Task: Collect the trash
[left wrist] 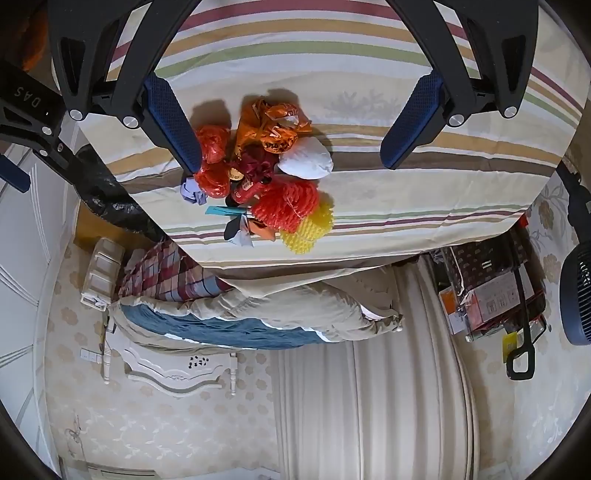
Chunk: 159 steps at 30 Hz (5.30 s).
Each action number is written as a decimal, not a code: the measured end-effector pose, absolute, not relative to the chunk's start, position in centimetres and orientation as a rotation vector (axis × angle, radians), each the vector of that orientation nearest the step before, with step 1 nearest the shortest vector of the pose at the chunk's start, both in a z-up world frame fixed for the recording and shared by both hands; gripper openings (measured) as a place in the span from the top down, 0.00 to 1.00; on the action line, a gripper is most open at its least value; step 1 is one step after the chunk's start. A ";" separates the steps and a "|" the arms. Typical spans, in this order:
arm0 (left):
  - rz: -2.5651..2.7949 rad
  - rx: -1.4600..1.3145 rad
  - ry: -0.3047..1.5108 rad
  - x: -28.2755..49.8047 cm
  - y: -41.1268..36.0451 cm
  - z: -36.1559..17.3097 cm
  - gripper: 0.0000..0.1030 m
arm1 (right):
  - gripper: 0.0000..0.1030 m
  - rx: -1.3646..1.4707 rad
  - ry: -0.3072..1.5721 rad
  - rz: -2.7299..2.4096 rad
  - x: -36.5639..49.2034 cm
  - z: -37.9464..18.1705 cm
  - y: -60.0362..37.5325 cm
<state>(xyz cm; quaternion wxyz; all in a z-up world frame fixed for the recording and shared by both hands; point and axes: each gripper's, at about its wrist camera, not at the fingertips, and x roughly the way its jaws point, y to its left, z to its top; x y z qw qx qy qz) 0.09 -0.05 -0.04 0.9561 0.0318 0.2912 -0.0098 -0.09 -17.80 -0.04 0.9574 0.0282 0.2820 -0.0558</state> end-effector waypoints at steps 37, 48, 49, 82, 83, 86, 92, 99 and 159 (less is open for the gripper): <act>-0.035 0.049 0.584 -0.3 -1.1 0.0 0.06 | 0.04 0.058 0.573 -0.133 -0.7 -0.2 -19.2; -0.036 0.048 0.585 -0.2 -1.1 -0.1 0.06 | 0.04 0.057 0.575 -0.134 -0.7 -0.2 -19.1; -0.035 0.048 0.586 -0.2 -1.1 -0.2 0.06 | 0.04 0.058 0.575 -0.134 -0.8 -0.2 -19.3; -0.035 0.054 0.588 -0.2 -1.4 -0.6 0.06 | 0.04 0.057 0.579 -0.134 -0.6 -0.4 -19.2; -0.035 0.054 0.588 -0.2 -1.4 -0.6 0.06 | 0.04 0.057 0.579 -0.135 -0.6 -0.4 -19.2; -0.035 0.056 0.587 -0.3 -1.5 -0.8 0.06 | 0.04 0.058 0.580 -0.135 -0.6 -0.4 -19.2; -0.035 0.056 0.589 -0.2 -1.6 -0.8 0.06 | 0.04 0.058 0.581 -0.134 -0.6 -0.4 -19.2; -0.035 0.059 0.592 -0.3 -1.9 -1.5 0.06 | 0.04 0.061 0.589 -0.130 -0.7 -0.7 -19.3; -0.150 0.054 0.802 1.9 1.0 -5.5 0.67 | 0.24 0.093 0.755 -0.062 1.3 -4.5 -18.0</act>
